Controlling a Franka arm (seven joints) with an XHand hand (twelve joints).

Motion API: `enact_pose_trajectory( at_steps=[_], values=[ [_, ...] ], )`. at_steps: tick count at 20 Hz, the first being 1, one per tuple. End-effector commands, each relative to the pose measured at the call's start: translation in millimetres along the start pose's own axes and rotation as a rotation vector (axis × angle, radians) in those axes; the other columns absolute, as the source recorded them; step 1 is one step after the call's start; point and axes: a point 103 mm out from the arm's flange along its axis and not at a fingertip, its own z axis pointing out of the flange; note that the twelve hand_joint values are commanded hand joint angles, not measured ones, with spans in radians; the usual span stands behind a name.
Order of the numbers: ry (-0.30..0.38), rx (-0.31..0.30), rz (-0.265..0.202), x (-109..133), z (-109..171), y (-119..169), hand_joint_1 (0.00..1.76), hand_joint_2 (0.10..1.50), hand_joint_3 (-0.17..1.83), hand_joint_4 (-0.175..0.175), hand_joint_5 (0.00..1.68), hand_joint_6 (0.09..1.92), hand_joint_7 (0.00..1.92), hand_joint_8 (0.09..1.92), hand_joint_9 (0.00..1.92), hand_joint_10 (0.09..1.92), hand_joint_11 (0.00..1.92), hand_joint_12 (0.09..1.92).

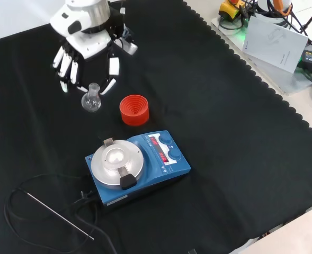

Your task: Place the round-bottom flask on the heater.

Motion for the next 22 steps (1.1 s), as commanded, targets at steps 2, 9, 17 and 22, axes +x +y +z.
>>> enact_pose_trajectory(
  at_steps=[2, 9, 17, 22],
  values=[
    [-0.002, 0.059, -0.062, 34, 19, 18, 1.14, 0.54, 0.96, 0.064, 1.19, 0.96, 0.66, 0.56, 0.86, 0.45, 0.57, 1.18],
    [-0.002, 0.082, -0.086, 48, 31, 27, 1.14, 0.54, 0.96, 0.067, 1.19, 0.96, 0.66, 0.56, 0.86, 0.45, 0.57, 1.18],
    [-0.005, 0.09, -0.102, 60, 36, 28, 1.14, 0.54, 0.96, 0.071, 1.19, 0.96, 0.66, 0.56, 0.86, 0.45, 0.57, 1.19],
    [0.004, 0.104, -0.109, 64, 42, 30, 1.14, 0.54, 0.97, 0.072, 1.19, 0.96, 0.66, 0.56, 0.86, 0.45, 0.57, 1.19]
  ],
)
